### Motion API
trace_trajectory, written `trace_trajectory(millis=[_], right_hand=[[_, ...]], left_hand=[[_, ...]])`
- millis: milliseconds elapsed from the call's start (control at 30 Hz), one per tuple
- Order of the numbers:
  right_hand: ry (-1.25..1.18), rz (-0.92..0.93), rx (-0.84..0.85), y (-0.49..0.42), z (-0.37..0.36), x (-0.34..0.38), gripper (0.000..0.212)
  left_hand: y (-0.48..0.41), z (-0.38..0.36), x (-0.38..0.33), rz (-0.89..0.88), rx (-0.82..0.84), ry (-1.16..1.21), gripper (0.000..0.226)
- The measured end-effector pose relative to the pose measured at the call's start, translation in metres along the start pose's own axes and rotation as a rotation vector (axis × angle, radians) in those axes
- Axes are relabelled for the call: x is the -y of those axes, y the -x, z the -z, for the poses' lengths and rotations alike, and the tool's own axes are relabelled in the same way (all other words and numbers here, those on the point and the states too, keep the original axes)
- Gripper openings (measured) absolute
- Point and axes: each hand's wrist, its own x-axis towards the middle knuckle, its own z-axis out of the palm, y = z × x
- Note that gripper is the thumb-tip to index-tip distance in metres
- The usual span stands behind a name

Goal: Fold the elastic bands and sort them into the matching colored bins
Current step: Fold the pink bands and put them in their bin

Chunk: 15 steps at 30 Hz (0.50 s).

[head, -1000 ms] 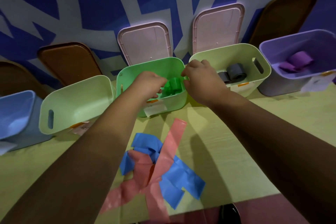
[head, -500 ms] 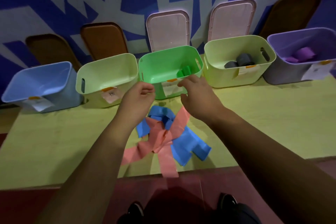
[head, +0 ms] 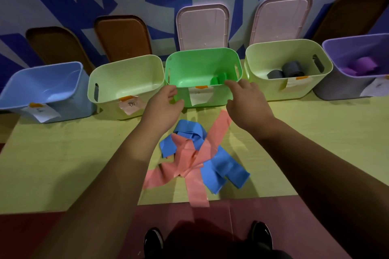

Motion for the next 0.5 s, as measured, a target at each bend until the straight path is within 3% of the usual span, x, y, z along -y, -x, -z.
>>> trace_trajectory(millis=[100,233,500], right_hand=[[-0.015,-0.018,-0.008,-0.006,0.0,0.0,0.058],[-0.032,-0.031,-0.025,-0.015,0.002,0.008,0.053],[-0.049,0.062,0.016,-0.032,-0.002,0.041,0.047]], left_hand=[[-0.003,0.001,-0.004,0.0,-0.052,-0.006,0.048],[-0.008,0.013,0.004,-0.072,-0.344,-0.167,0.046],[-0.02,0.024,0.044,-0.12,-0.305,-0.346,0.04]])
